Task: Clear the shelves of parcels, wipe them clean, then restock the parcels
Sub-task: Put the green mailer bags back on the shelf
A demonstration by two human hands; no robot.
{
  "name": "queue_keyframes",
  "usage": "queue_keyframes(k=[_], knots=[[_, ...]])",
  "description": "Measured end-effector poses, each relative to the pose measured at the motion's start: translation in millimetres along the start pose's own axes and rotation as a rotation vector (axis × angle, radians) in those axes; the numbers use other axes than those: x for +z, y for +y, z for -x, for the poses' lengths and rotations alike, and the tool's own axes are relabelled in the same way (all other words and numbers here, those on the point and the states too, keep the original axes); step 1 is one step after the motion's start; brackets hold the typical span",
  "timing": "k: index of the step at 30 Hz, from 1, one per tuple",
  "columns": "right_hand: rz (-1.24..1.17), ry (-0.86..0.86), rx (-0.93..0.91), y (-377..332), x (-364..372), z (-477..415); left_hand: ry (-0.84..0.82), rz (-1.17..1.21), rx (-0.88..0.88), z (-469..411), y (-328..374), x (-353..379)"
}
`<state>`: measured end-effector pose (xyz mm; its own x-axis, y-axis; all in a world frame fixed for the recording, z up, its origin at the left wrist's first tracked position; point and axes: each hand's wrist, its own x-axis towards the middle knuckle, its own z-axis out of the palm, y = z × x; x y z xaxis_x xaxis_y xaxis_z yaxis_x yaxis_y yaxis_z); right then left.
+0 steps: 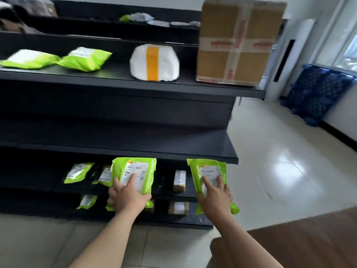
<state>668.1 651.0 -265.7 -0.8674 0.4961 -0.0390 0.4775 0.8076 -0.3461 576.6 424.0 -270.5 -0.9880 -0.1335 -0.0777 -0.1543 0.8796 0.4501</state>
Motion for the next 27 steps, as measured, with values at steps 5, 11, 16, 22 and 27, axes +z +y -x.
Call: queue_keyframes(k=[5,11,16,22,27], knots=[[0.021,-0.016,-0.109,-77.9,17.0,-17.8,0.072,0.011,-0.090,-35.5,-54.4,-39.4],[0.017,-0.069,-0.196,-186.8,50.4,-30.3,0.133,0.007,-0.164,-85.4,-133.6,-89.7],[0.030,-0.090,-0.253,-286.8,78.9,-37.6,0.178,0.004,-0.212,-137.4,-202.3,-139.3],[-0.002,-0.108,-0.295,-391.0,113.1,-39.7,0.214,0.008,-0.214,-193.8,-272.7,-186.0],[0.008,-0.122,-0.319,-458.2,141.9,-40.4,0.214,0.000,-0.240,-233.8,-324.1,-207.0]])
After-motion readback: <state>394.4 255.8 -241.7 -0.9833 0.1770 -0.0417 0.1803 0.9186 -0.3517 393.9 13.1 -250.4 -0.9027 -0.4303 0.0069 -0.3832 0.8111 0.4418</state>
